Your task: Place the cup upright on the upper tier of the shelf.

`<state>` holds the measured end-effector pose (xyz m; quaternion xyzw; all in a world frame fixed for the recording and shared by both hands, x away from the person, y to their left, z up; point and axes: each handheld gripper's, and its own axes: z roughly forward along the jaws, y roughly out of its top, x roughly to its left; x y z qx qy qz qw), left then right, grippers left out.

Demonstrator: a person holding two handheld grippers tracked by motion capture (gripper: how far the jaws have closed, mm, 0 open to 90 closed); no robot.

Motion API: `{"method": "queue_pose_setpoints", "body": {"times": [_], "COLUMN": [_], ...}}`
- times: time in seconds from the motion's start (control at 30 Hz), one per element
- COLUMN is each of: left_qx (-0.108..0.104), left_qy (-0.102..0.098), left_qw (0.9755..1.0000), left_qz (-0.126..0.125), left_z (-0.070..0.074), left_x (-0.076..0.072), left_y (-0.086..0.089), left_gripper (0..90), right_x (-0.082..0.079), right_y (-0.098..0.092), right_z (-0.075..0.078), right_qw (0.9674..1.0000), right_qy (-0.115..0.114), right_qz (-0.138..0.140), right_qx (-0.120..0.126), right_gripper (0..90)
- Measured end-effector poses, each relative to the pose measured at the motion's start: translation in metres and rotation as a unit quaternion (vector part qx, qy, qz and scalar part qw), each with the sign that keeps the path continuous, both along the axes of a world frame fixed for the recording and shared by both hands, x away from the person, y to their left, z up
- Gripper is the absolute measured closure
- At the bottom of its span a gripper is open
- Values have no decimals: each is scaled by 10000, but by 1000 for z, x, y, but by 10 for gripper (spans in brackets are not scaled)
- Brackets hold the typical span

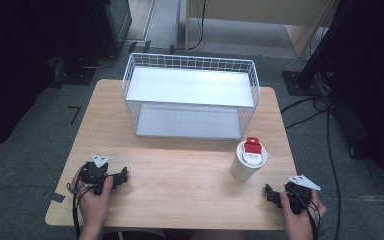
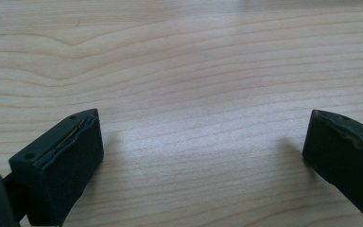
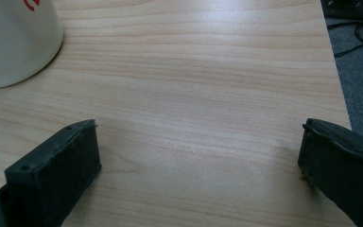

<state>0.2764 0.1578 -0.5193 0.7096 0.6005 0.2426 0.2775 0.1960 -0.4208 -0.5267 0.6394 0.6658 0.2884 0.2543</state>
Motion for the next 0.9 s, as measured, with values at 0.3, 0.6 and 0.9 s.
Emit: {"method": "queue_pose_setpoints", "body": {"times": [0.3, 0.6, 0.9], "left_qx": [-18, -3, -9], "left_qy": [-6, -2, -2], "left_qw": [10000, 10000, 10000], "left_qz": [54, 94, 93], "left_z": [0, 0, 0], "left_x": [1, 1, 1], "left_y": [0, -1, -1], "left_gripper": [0, 0, 0], "right_x": [-2, -6, -5], "right_y": [2, 12, 36], "right_z": [0, 12, 32], "right_qw": [10000, 9993, 9950], "right_qy": [-10, -351, -774], "right_qz": [47, 131, 618], "right_qx": [0, -73, 121], "right_gripper": [0, 0, 0]}}
